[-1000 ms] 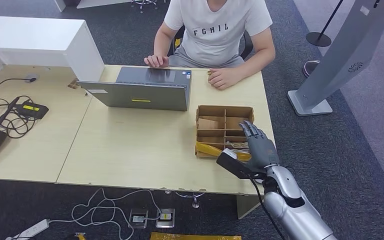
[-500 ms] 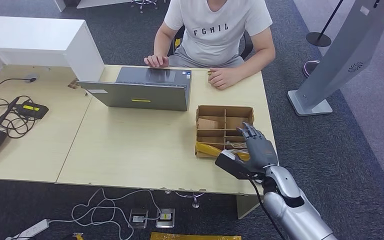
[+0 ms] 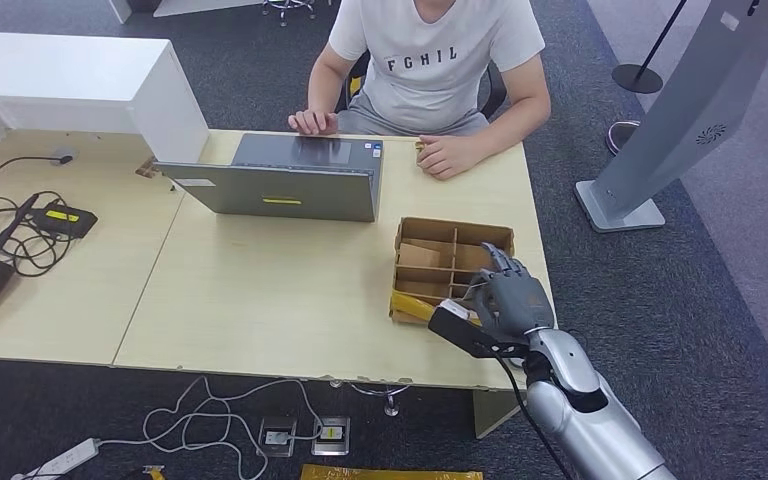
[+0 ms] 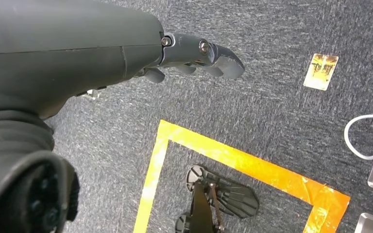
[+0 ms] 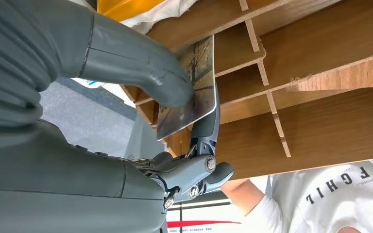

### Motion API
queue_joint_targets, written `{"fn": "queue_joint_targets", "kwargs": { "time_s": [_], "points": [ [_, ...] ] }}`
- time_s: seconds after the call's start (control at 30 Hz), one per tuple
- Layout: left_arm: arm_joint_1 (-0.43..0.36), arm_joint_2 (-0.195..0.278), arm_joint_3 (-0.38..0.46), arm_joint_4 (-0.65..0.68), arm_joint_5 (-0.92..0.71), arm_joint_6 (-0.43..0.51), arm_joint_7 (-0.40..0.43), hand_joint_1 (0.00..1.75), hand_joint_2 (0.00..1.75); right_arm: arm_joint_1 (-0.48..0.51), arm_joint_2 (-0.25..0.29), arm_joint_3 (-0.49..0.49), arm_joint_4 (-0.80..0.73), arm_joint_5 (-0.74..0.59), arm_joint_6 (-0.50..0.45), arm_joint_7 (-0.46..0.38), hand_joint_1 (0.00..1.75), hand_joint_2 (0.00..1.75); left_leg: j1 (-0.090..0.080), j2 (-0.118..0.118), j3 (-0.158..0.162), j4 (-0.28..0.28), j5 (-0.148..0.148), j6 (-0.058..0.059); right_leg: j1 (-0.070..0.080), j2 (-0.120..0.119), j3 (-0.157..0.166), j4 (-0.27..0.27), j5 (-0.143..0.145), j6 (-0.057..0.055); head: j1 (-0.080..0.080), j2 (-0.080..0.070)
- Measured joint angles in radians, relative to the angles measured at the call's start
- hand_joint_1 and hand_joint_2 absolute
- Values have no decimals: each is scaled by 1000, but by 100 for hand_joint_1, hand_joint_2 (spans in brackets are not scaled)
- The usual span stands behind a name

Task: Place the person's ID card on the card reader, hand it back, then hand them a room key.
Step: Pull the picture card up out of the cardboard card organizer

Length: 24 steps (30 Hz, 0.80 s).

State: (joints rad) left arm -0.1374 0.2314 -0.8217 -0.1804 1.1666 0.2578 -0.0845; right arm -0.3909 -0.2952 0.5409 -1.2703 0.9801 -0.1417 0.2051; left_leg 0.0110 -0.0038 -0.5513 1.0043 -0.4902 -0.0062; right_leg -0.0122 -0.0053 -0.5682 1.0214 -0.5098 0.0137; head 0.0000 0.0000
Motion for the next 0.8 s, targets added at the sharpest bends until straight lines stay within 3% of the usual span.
{"fn": "queue_joint_targets", "kwargs": {
  "time_s": [0.4,0.8],
  "points": [
    [0,2,0,1,-1,0,11,0,0,0,2,0,3,-15,-6,-18,175,175,0,0,0,0,0,0,0,0,0,0,0,0,0,0],
    [0,1,-1,1,0,4,15,0,0,-31,1,3,8,33,-80,-48,175,175,0,0,0,0,0,0,0,0,0,0,0,0,0,0]
  ]
}}
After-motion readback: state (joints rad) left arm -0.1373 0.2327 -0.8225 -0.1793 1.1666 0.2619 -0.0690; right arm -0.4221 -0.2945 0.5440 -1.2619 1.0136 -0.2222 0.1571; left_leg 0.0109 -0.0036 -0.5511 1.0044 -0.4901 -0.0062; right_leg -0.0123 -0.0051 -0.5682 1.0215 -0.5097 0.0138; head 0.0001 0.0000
